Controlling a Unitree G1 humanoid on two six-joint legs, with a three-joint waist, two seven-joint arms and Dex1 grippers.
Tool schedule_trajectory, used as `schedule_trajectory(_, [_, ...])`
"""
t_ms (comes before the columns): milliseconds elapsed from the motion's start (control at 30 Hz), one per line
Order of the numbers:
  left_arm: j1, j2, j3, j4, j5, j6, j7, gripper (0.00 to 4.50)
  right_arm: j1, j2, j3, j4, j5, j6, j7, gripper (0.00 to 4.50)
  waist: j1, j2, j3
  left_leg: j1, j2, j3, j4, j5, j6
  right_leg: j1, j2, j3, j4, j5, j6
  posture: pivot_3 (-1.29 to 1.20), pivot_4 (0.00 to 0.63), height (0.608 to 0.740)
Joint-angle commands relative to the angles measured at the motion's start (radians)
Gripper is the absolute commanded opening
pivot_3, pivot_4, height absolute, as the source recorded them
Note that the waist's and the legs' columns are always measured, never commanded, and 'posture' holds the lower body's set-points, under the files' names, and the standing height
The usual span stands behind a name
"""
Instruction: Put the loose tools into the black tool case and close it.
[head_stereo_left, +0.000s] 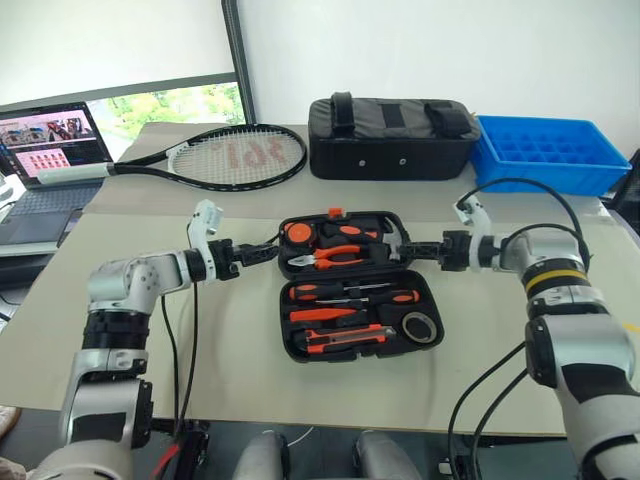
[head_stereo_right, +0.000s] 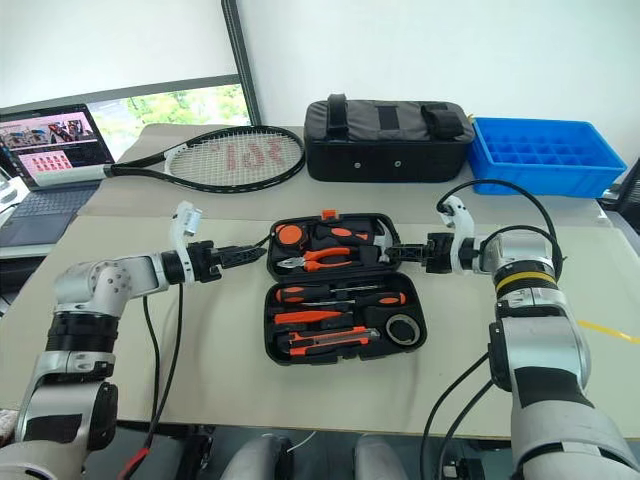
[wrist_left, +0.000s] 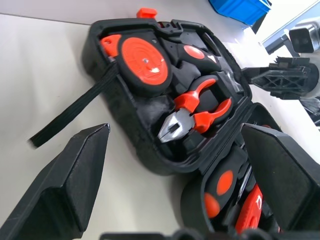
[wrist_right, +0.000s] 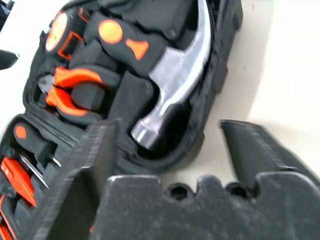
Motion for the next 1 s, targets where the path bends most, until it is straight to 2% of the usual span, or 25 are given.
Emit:
schedule_trajectory(33, [-0.033,-0.008,-0.004,0.03,0.02,-0.001,-0.019,4.5,-0.035,0.005,-0.045,0.014,0.009,-0.028,-0.012,2.15,0.0,0.0,0.0,0.0,0.0,0.0,0.0,0.0,0.0,0.0,0.0,0.0,0.0,0.0,0.0,0.0,0.15,0.708])
schedule_trajectory(233, [-0.082,-0.03,0.005,0.123,0.052,-0.022,-0.031,4.5,-0.034,0.017,-0.056,0.027,-0.004,-0.042,-0.015,0.02,-0.004,0.0,0.0,0.0,0.0,0.0,0.0,0.0,0.0,-0.001,0.0,0.0,0.0,0.0,0.0,0.0,0.15,0.708])
schedule_trajectory(600, [-0.14,-0.078,0.042,0.238,0.092,-0.056,-0.011,4.5,-0.031,0.022,-0.071,0.025,-0.017,-0.055,-0.017,0.02,-0.013,0.0,0.0,0.0,0.0,0.0,-0.001,0.0,-0.001,-0.001,0.0,0.0,0.0,0.0,0.0,0.0,0.15,0.708])
schedule_trajectory(667, [-0.137,-0.083,0.039,0.242,0.099,-0.057,-0.011,3.98,-0.029,0.021,-0.071,0.022,-0.017,-0.054,-0.016,0.0,-0.013,0.0,0.0,0.0,0.0,0.0,-0.001,0.0,-0.001,-0.001,0.0,0.0,0.0,0.0,0.0,0.0,0.15,0.708])
schedule_trajectory(700, [-0.136,-0.085,0.039,0.246,0.102,-0.057,-0.011,3.87,-0.028,0.021,-0.071,0.021,-0.017,-0.053,-0.015,0.0,-0.013,0.0,0.0,0.0,0.0,0.0,-0.001,0.0,-0.001,-0.001,0.0,0.0,0.0,0.0,0.0,0.0,0.15,0.708])
schedule_trajectory(1000, [-0.138,-0.12,0.024,0.272,0.137,-0.087,-0.014,0.58,-0.022,0.018,-0.069,0.01,-0.017,-0.053,-0.007,0.0,-0.012,0.0,0.0,0.0,0.0,0.0,-0.001,0.0,-0.001,-0.001,0.0,0.0,0.0,0.0,0.0,0.0,0.15,0.708])
